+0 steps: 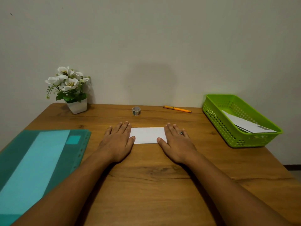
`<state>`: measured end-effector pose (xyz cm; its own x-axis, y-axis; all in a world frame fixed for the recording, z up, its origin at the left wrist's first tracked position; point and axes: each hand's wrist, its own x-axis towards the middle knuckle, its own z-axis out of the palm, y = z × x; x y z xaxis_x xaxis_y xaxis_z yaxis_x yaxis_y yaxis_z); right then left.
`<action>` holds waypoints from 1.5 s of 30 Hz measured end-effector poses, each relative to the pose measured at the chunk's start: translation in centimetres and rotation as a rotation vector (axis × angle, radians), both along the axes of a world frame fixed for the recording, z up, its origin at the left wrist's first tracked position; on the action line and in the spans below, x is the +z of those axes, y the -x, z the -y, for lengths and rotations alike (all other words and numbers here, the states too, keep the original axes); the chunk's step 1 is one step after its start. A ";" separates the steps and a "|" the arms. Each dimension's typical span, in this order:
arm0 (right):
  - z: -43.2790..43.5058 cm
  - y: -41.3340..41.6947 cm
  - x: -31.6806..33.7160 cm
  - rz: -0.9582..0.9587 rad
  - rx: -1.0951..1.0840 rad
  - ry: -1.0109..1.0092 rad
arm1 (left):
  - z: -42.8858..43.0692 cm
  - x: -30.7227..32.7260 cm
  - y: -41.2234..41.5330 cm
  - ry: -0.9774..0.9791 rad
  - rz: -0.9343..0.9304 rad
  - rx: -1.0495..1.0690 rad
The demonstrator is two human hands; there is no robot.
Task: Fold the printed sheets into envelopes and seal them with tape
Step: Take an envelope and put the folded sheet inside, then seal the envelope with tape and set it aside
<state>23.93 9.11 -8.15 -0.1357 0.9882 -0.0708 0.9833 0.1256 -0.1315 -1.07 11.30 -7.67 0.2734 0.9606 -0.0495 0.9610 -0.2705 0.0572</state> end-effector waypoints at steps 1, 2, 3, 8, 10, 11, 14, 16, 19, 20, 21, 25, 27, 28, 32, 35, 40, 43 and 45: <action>0.1 -0.6 0.0 0.004 -0.011 0.000 | -0.1 0.0 0.0 0.000 -0.002 -0.001; 0.2 -1.0 0.0 0.007 -0.021 0.000 | -0.1 0.0 0.0 0.001 -0.005 0.000; 0.2 -1.3 0.0 0.009 -0.028 0.000 | -0.1 0.0 0.0 0.001 -0.007 0.004; 0.4 -1.6 0.0 0.015 -0.036 0.003 | 0.1 0.0 0.3 0.015 -0.012 0.031; 0.3 -1.6 0.0 0.013 -0.037 0.003 | 0.2 0.0 0.5 0.014 -0.018 0.051; 0.3 -1.6 0.0 0.011 -0.038 0.002 | 0.3 0.1 0.6 0.014 -0.018 0.060; 0.3 -1.5 -0.1 0.019 -0.047 0.001 | 0.6 0.1 0.9 0.010 -0.023 0.079; 0.3 -1.4 -0.1 0.024 -0.058 0.008 | 0.7 0.0 0.9 0.007 -0.022 0.085; 0.3 -1.4 -0.1 0.028 -0.070 0.011 | 0.7 0.0 0.8 -0.001 -0.014 0.092; 0.3 -1.4 -0.1 0.029 -0.071 0.009 | 0.7 -0.1 0.8 -0.003 -0.013 0.097; 0.3 -1.4 -0.1 0.030 -0.072 0.009 | 0.8 -0.1 0.7 -0.005 -0.015 0.104; 0.4 -1.3 0.1 0.036 -0.073 0.025 | 1.3 0.0 0.6 0.002 0.000 0.141; 0.5 -1.2 0.5 0.038 -0.075 0.051 | 1.4 0.3 0.6 0.025 0.015 0.155; 0.5 -1.1 0.8 0.048 -0.077 0.069 | 1.4 0.6 0.6 0.044 0.027 0.155; 0.9 0.0 2.2 0.114 -0.101 0.100 | 2.7 2.6 1.8 0.087 0.114 0.100; 2.1 2.7 4.0 0.147 0.011 0.033 | 5.0 4.7 3.7 0.031 0.231 0.084; 5.1 10.6 6.4 -0.010 0.289 -0.030 | 8.6 6.5 9.8 -0.049 0.376 0.109; 6.8 15.7 7.2 -0.077 0.450 -0.021 | 11.2 6.8 14.2 -0.043 0.385 0.155; 8.1 18.9 7.4 -0.102 0.551 -0.034 | 13.1 6.7 17.0 -0.033 0.394 0.195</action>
